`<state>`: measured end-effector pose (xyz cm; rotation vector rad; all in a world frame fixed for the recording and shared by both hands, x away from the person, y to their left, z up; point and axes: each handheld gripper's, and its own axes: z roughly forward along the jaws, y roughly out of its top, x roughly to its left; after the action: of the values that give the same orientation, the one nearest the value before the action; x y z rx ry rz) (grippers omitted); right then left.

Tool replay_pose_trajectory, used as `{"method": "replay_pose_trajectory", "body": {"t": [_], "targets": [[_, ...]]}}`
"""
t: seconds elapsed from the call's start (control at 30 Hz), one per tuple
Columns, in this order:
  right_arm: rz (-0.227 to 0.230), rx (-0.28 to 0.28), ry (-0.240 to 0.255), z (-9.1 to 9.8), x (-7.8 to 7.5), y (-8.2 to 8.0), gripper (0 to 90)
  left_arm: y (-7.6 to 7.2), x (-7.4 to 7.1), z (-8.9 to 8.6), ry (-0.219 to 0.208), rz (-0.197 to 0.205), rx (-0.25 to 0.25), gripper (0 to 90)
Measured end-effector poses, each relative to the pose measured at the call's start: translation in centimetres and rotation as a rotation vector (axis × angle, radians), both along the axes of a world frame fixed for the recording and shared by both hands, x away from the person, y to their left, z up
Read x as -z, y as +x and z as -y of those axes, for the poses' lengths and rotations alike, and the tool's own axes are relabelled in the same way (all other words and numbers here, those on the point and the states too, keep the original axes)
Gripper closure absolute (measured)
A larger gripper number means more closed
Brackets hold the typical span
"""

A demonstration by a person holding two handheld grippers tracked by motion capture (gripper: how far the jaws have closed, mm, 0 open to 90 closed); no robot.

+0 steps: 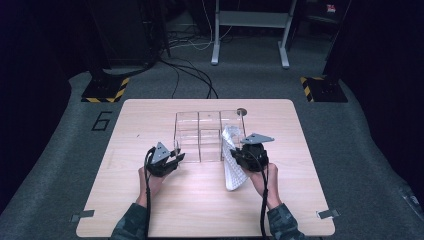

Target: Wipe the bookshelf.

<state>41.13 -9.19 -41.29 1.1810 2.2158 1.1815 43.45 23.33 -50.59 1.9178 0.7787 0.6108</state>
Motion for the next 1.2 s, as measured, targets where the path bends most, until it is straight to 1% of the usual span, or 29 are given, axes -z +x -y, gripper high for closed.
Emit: {"method": "replay_pose_trajectory", "body": {"t": [0.07, 0.1, 0.13, 0.17, 0.2, 0.23, 0.27, 0.3, 0.33, 0.37, 0.4, 0.43, 0.53, 0.6, 0.63, 0.77, 0.8, 0.87, 0.9, 0.93, 1.0, 1.03, 1.1, 1.17, 1.2], "targets": [[0.018, -0.003, 0.006, -0.1, -0.4, -0.1, 81.0, 0.0, 0.0, 0.0, -0.001, 0.002, -0.002, 69.9], [0.036, -0.009, 0.002, -0.1, -0.7, -0.1, 81.0, 0.0, 0.0, 0.0, -0.001, 0.002, -0.002, 69.9], [0.05, -0.002, 0.002, -0.2, -1.0, -0.1, 81.0, 0.0, 0.0, 0.0, -0.001, 0.002, -0.002, 69.9], [0.061, 0.004, 0.021, -0.2, -1.2, -0.1, 81.0, 0.0, 0.0, 0.0, 0.0, 0.002, -0.002, 69.9], [0.063, -0.008, 0.02, -0.3, -1.5, 0.0, 80.8, 0.0, 0.0, 0.0, 0.0, 0.002, -0.002, 69.9], [0.075, 0.003, 0.019, -0.4, -1.8, 0.0, 80.5, 0.0, 0.0, 0.0, 0.0, 0.001, -0.002, 69.9], [0.081, -0.008, 0.018, -0.5, -2.1, 0.0, 80.3, 0.0, 0.0, 0.0, 0.0, 0.001, -0.002, 69.9], [0.086, -0.006, 0.024, -0.6, -2.3, 0.0, 80.0, 0.0, 0.1, 0.1, -0.009, -0.006, -0.003, 69.9], [0.103, -0.005, 0.02, -0.7, -2.6, 0.1, 79.8, 0.0, 0.1, 0.1, -0.008, -0.005, -0.003, 69.9], [0.106, -0.002, 0.026, -0.9, -3.0, 0.1, 79.6, 0.0, 0.1, 0.1, -0.008, -0.006, -0.002, 69.9], [0.121, -0.006, 0.026, -1.0, -3.3, 0.2, 79.4, 0.0, 0.1, 0.1, -0.007, -0.006, -0.002, 69.9], [0.143, 0.008, 0.029, -1.1, -3.8, 0.2, 79.5, 0.0, 0.1, 0.1, -0.009, -0.006, -0.003, 69.9], [0.173, 0.017, 0.031, -1.7, -4.8, 0.4, 79.5, 0.0, 0.1, 0.1, -0.007, -0.006, -0.002, 70.0], [0.202, 0.018, 0.03, -2.1, -5.5, 0.6, 79.4, 0.0, 0.1, 0.1, -0.007, -0.007, -0.002, 70.0], [0.214, 0.019, 0.037, -2.4, -5.9, 0.8, 79.5, 0.0, 0.1, 0.1, -0.013, 0.002, -0.007, 70.1], [0.251, 0.007, 0.032, -3.7, -6.9, 1.5, 79.4, 0.0, 0.1, 0.1, -0.013, 0.0, -0.006, 70.1], [0.259, 0.006, 0.028, -4.0, -7.1, 1.8, 79.4, 0.0, 0.1, 0.1, -0.014, -0.001, -0.006, 70.1], [0.26, 0.001, 0.039, -4.7, -7.3, 2.2, 79.5, 0.0, 0.2, 0.2, -0.017, -0.003, -0.006, 70.1], [0.276, -0.007, 0.035, -4.9, -7.3, 2.5, 79.5, 0.0, 0.1, 0.2, -0.016, -0.003, -0.005, 70.1], [0.276, -0.007, 0.044, -5.3, -7.3, 2.7, 79.5, 0.0, 0.1, 0.2, -0.016, -0.003, -0.005, 70.1], [0.294, -0.011, 0.052, -5.6, -7.2, 3.0, 79.5, 0.0, 0.2, 0.2, -0.016, -0.003, -0.005, 70.1], [0.291, -0.006, 0.061, -5.8, -7.2, 3.1, 79.5, 0.0, 0.2, 0.2, -0.016, -0.003, -0.005, 70.1], [0.297, -0.02, 0.07, -6.1, -6.9, 3.5, 79.6, 0.0, 0.2, 0.2, -0.014, -0.002, -0.005, 70.1], [0.279, -0.022, 0.068, -6.6, -6.5, 4.0, 79.6, 0.0, 0.2, 0.2, -0.014, -0.003, -0.005, 70.1], [0.262, -0.018, 0.061, -6.9, -6.1, 4.4, 79.6, 0.0, 0.1, 0.1, -0.007, -0.011, 0.0, 70.1]]}}
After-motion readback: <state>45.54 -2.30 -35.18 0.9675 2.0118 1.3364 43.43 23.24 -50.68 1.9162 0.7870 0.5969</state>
